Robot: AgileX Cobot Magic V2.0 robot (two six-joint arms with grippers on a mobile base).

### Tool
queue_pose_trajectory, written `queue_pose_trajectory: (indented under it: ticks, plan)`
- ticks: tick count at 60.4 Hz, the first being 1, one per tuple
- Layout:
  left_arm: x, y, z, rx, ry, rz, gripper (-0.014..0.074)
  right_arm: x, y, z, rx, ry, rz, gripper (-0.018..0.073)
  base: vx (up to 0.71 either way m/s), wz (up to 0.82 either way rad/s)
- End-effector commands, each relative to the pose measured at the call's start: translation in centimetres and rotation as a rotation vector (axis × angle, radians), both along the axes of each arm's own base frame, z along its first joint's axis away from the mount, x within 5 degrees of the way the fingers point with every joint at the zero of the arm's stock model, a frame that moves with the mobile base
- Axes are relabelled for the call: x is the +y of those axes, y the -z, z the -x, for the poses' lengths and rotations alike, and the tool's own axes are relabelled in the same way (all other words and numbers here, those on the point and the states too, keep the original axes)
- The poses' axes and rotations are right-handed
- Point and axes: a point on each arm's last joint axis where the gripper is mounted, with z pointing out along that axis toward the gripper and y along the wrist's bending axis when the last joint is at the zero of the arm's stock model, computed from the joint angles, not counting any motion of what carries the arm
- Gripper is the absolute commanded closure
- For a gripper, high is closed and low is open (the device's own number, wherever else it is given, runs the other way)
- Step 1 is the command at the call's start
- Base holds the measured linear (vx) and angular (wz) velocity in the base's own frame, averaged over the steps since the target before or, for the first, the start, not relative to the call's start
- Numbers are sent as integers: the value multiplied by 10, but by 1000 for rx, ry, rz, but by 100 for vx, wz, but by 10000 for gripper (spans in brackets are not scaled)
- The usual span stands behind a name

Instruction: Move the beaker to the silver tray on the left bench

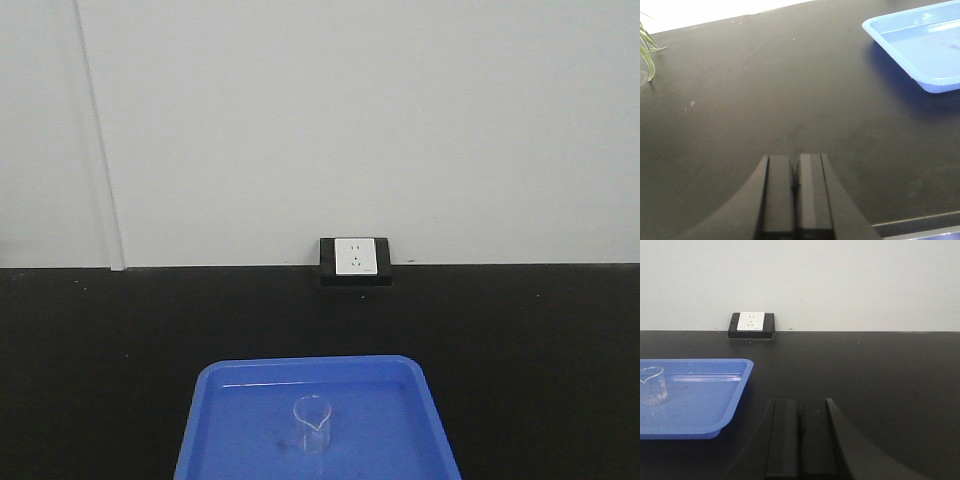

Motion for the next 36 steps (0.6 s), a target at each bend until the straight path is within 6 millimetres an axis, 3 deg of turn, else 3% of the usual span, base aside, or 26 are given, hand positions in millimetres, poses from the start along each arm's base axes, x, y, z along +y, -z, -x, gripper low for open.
queue_pose_trajectory:
  ticks: [1, 16, 21, 30, 36]
  plan:
    - [-1, -1, -2, -69, 15, 5, 595, 0, -6, 1, -84, 1, 8, 571, 0, 0]
    - [-1, -1, -2, -69, 15, 5, 595, 0, -6, 1, -85, 1, 9, 571, 0, 0]
    - [-1, -1, -2, -69, 15, 5, 595, 1, -13, 1, -163, -5, 8, 571, 0, 0]
    - [-1, -1, -2, -69, 15, 5, 595, 2, -52, 10, -445, -21, -6, 571, 0, 0]
    - [-1, -1, -2, -69, 15, 5, 595, 2, -89, 10, -466, -15, 12, 571, 0, 0]
